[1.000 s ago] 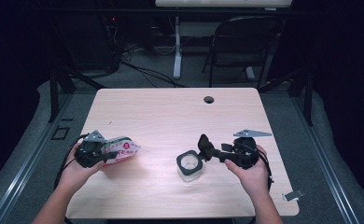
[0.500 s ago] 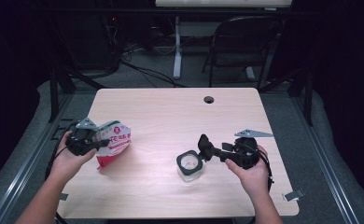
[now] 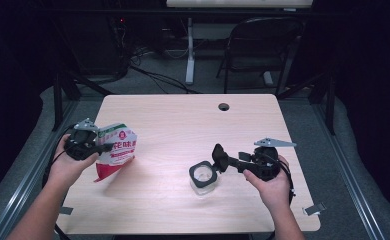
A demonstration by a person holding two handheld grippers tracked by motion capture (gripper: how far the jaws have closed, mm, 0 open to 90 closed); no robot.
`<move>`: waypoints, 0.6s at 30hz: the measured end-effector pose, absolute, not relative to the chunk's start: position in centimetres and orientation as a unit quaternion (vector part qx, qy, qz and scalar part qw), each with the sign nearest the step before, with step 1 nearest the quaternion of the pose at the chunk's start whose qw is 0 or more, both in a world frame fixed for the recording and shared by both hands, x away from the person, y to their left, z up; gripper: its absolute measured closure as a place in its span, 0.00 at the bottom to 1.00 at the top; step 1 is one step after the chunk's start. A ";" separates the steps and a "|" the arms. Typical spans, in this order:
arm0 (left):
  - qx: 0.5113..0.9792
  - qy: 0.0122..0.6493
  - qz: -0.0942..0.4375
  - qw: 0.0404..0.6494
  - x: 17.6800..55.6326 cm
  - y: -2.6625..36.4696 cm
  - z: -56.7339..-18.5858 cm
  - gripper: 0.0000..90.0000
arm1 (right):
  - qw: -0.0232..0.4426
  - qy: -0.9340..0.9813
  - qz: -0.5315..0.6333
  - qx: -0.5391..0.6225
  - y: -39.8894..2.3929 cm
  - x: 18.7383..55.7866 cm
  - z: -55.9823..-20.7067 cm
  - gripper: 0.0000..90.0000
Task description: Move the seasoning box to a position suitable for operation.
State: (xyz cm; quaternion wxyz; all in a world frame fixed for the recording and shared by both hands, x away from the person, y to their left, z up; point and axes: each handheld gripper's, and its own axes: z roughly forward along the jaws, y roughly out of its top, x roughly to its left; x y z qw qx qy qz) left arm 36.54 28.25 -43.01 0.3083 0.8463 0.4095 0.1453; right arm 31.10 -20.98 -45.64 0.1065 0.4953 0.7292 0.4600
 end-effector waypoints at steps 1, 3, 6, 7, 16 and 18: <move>0.848 0.407 0.146 0.306 36.5 28.0 -42.8 1.00 | 0.109 0.729 0.460 0.495 -21.0 31.0 -45.5 0.55; 0.848 0.407 0.147 0.306 36.4 27.9 -42.7 1.00 | 0.109 0.729 0.462 0.493 -21.0 31.0 -45.4 0.55; 0.848 0.406 0.144 0.309 36.3 27.5 -42.5 1.00 | 0.110 0.731 0.460 0.491 -21.0 30.8 -45.1 0.55; 0.848 0.405 0.143 0.311 36.3 27.3 -42.4 1.00 | 0.110 0.731 0.460 0.491 -21.0 30.8 -45.1 0.55; 0.859 0.381 0.129 0.316 36.2 25.1 -42.0 1.00 | 0.103 0.740 0.456 0.483 -21.0 30.5 -44.4 0.55; 0.865 0.372 0.127 0.313 36.1 24.1 -41.9 1.00 | 0.102 0.743 0.452 0.483 -21.0 30.4 -44.2 0.55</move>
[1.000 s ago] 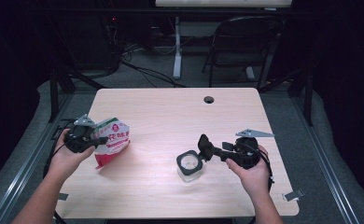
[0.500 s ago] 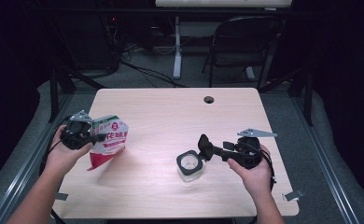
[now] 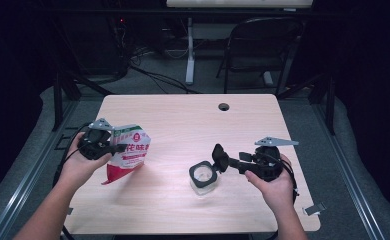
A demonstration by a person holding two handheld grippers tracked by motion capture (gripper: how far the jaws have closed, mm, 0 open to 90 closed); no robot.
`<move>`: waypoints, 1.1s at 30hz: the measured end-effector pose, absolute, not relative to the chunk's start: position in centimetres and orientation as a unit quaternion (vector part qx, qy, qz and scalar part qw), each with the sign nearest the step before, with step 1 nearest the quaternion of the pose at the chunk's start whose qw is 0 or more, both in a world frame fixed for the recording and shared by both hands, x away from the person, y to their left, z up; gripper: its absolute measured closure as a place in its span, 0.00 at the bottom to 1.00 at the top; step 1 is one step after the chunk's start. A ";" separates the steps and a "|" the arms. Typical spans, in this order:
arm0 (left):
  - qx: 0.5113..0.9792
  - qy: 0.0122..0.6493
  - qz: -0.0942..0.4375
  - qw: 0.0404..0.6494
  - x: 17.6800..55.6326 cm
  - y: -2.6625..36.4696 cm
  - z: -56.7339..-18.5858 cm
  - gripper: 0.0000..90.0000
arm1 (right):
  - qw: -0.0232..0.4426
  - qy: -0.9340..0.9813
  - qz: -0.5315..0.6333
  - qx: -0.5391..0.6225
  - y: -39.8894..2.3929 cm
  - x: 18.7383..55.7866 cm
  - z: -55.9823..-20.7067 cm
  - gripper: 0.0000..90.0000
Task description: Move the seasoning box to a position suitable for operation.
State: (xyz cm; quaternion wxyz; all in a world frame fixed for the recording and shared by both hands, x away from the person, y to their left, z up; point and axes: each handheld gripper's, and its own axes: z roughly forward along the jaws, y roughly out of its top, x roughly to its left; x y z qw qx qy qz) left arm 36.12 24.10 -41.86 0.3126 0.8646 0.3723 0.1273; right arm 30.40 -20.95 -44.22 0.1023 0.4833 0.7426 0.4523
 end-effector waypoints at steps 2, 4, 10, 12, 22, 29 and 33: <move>0.867 0.368 0.124 0.313 36.1 23.8 -41.8 1.00 | 0.102 0.744 0.451 0.483 -21.0 30.4 -44.2 0.55; 0.869 0.362 0.120 0.317 36.1 23.2 -41.6 1.00 | 0.100 0.749 0.448 0.478 -21.0 30.3 -44.0 0.56; 0.874 0.337 0.111 0.331 36.0 21.0 -41.1 1.00 | 0.102 0.759 0.445 0.463 -21.0 29.9 -43.5 0.60; 0.876 0.328 0.108 0.335 36.0 20.1 -41.1 1.00 | 0.104 0.761 0.445 0.459 -20.9 29.9 -43.5 0.61; 0.882 0.298 0.088 0.353 36.0 16.6 -41.7 1.00 | 0.105 0.770 0.441 0.450 -20.5 29.7 -43.3 0.64; 0.876 0.298 0.064 0.375 35.6 16.4 -43.3 1.00 | 0.099 0.772 0.443 0.445 -20.1 29.7 -43.5 0.65; 0.866 0.302 0.063 0.393 34.8 17.0 -43.9 1.00 | 0.097 0.782 0.439 0.431 -19.5 29.4 -43.3 0.67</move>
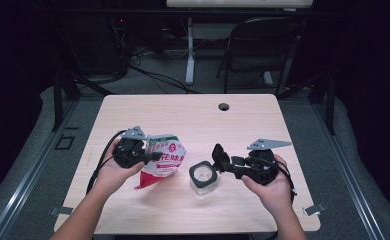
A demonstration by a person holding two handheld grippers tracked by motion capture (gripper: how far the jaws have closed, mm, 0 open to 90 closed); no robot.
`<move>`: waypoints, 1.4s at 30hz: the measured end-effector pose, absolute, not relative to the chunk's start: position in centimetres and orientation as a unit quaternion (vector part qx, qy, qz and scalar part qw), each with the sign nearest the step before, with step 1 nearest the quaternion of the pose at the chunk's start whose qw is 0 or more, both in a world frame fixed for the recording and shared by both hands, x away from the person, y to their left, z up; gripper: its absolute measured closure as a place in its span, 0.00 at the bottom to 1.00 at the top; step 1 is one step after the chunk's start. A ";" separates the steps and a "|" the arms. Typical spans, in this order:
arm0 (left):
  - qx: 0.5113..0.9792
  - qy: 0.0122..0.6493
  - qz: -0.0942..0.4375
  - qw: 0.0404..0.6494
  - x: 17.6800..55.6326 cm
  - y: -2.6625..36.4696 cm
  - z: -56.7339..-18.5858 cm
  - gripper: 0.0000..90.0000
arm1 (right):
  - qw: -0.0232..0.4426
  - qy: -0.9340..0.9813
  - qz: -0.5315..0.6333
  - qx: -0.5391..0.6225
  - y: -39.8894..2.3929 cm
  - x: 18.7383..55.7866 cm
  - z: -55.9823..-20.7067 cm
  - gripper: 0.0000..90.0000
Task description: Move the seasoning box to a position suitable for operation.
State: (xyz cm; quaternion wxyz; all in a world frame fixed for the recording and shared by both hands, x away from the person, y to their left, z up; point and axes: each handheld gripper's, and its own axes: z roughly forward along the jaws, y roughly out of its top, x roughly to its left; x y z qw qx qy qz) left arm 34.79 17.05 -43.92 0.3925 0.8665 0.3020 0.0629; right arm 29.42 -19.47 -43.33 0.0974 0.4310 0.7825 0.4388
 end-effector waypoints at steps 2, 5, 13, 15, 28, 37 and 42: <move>0.866 0.302 0.069 0.393 34.1 17.3 -44.4 1.00 | 0.098 0.787 0.438 0.424 -19.0 29.2 -43.3 0.68; 0.867 0.300 0.078 0.391 33.1 17.5 -45.1 1.00 | 0.096 0.796 0.433 0.412 -17.9 29.1 -43.2 0.69; 0.855 0.308 0.074 0.411 31.2 18.4 -47.6 1.00 | 0.072 0.818 0.425 0.381 -15.1 29.2 -43.8 0.70; 0.854 0.310 0.070 0.412 31.0 18.5 -47.8 1.00 | 0.069 0.822 0.420 0.378 -14.5 29.4 -44.0 0.70; 0.850 0.306 0.045 0.426 30.1 18.2 -49.3 1.00 | 0.022 0.845 0.414 0.339 -10.2 30.0 -45.5 0.67; 0.847 0.311 0.042 0.428 30.1 18.3 -49.3 1.00 | -0.003 0.858 0.403 0.319 -8.2 30.0 -46.2 0.66; 0.848 0.312 0.038 0.428 30.1 18.3 -49.3 1.00 | -0.008 0.863 0.396 0.315 -7.2 30.3 -46.2 0.67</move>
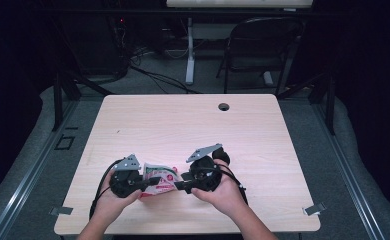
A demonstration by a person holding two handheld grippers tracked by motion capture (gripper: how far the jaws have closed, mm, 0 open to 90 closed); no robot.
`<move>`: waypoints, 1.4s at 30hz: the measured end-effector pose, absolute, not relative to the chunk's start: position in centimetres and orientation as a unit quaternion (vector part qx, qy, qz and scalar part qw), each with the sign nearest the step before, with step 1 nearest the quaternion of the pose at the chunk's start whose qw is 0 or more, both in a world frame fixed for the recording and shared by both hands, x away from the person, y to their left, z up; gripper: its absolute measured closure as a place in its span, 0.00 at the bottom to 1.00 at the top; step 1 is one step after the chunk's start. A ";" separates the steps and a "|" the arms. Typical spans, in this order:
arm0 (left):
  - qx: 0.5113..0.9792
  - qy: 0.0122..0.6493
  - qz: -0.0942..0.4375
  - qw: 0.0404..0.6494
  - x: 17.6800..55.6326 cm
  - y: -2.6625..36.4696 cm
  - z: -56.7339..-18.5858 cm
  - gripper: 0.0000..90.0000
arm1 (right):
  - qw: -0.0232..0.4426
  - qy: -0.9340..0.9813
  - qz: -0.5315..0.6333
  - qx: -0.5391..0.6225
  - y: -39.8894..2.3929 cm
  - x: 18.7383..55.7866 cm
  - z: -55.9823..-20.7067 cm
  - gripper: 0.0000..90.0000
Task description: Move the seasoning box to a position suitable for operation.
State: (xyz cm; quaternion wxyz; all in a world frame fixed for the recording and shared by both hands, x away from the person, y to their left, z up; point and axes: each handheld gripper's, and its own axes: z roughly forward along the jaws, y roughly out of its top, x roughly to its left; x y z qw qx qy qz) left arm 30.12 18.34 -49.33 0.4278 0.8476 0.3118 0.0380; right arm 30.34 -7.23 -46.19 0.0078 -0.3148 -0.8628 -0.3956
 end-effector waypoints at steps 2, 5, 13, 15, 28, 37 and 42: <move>0.848 0.312 0.036 0.427 30.2 18.4 -49.3 1.00 | 0.010 -0.865 -0.391 -0.315 -6.7 30.6 -46.3 0.67; 0.848 0.311 0.035 0.427 30.1 18.4 -49.3 1.00 | 0.009 -0.868 -0.381 -0.317 -6.1 31.0 -46.6 0.68; 0.849 0.308 0.036 0.428 30.0 18.4 -49.3 0.98 | 0.011 -0.875 -0.370 -0.311 -4.7 31.4 -46.8 0.77; 0.849 0.307 0.035 0.429 30.0 18.4 -49.3 0.98 | 0.011 -0.875 -0.368 -0.314 -4.4 31.5 -47.0 0.78; 0.853 0.300 0.033 0.427 29.7 18.0 -49.3 0.97 | 0.006 -0.886 -0.344 -0.311 -3.7 31.6 -47.6 0.96; 0.854 0.293 0.054 0.427 29.1 18.3 -49.4 0.82 | 0.019 -0.877 -0.352 -0.326 -3.8 31.5 -47.9 1.00; 0.855 0.292 0.069 0.424 28.9 18.8 -49.7 0.72 | 0.016 -0.878 -0.351 -0.325 -3.9 31.5 -47.8 1.00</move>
